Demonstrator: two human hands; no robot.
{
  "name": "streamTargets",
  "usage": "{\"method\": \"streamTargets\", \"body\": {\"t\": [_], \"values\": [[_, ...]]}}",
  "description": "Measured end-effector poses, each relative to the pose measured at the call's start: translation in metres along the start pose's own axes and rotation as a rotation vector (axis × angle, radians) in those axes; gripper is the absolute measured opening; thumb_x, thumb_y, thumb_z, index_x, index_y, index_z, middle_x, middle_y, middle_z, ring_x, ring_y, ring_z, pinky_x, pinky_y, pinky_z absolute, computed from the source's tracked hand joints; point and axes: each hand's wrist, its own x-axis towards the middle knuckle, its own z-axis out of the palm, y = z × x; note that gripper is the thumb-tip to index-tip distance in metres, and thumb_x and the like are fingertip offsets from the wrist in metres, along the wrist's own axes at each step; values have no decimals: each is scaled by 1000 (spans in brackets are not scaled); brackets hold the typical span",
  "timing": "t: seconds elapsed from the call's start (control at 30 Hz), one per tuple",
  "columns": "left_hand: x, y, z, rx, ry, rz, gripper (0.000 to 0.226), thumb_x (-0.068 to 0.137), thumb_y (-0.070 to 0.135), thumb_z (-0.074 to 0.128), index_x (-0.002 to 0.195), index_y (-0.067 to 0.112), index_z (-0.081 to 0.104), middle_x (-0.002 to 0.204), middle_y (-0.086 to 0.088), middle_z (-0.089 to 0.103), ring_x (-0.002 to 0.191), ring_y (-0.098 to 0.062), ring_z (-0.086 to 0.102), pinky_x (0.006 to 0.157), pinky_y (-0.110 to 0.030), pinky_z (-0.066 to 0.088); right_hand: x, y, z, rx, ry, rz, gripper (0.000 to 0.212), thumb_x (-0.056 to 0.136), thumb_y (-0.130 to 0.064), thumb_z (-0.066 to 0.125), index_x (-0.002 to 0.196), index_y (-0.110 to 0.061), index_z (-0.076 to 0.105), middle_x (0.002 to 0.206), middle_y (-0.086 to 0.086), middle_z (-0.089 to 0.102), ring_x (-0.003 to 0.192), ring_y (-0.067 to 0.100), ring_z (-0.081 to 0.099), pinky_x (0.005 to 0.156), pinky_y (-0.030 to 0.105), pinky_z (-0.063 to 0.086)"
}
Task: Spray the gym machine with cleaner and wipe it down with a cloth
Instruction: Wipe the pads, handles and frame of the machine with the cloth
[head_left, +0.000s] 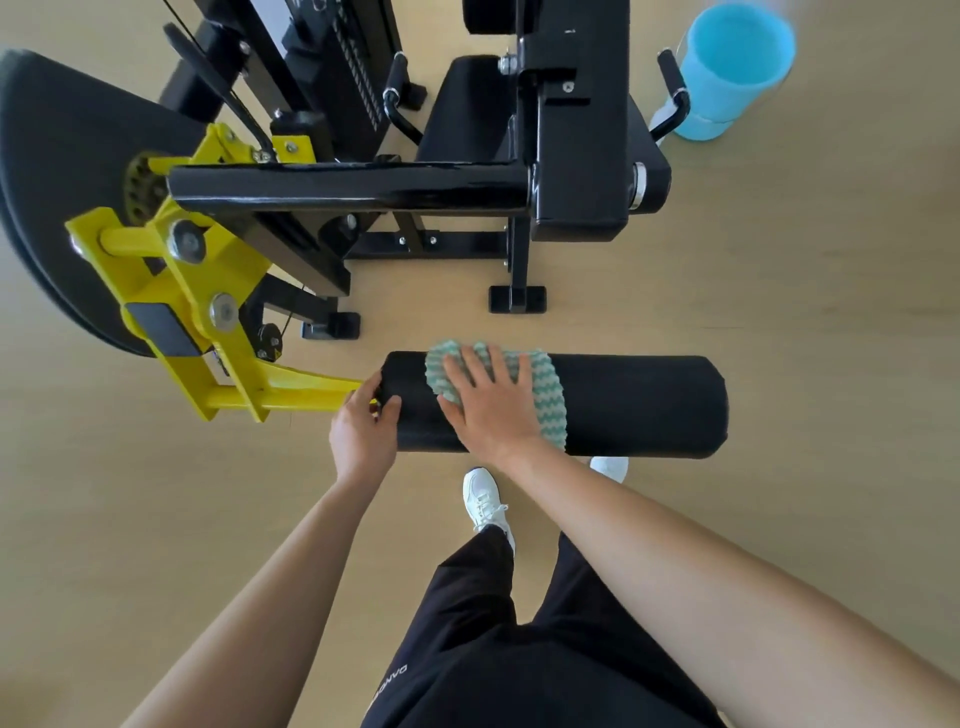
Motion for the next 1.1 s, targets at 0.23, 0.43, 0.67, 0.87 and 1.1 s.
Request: {"method": "streamTargets", "body": {"t": [0.23,0.43,0.67,0.87,1.1], "values": [[-4,5,-1,-36,3,-14,31,99,19,60,129,23,66,110,-2,70,96,-29,64,77,-33,42,15,-7,-3,-54,-74,-248,68,104,-66,19,163,-40,-1,173,-7,-2,159,32,-1,126,59,1],[-6,7,1,-35,20,-41,44,104,25,56,148,20,54,130,-9,63,115,-32,60,95,-42,48,-25,86,-8,-36,10,137,69,101,-70,5,158,-38,28,164,1,35,151,35,27,123,55,15],[-18,17,12,164,83,65,46,106,18,48,153,16,47,145,-13,52,127,-37,45,107,-51,40,-62,152,-2,33,151,560,72,104,-61,8,147,-22,52,157,8,46,152,38,26,126,59,5],[-29,68,40,288,-34,469,47,96,24,66,142,20,60,153,-6,49,136,-36,41,107,-53,38,-70,109,13,9,120,237,64,105,-53,9,164,-29,18,172,7,17,159,37,3,127,53,-1],[-41,137,87,368,-299,577,55,99,35,60,152,24,49,162,-3,39,146,-30,31,115,-48,30,-108,189,4,-44,85,324,66,104,-54,10,165,-31,4,173,4,9,160,28,-1,129,48,1]]}}
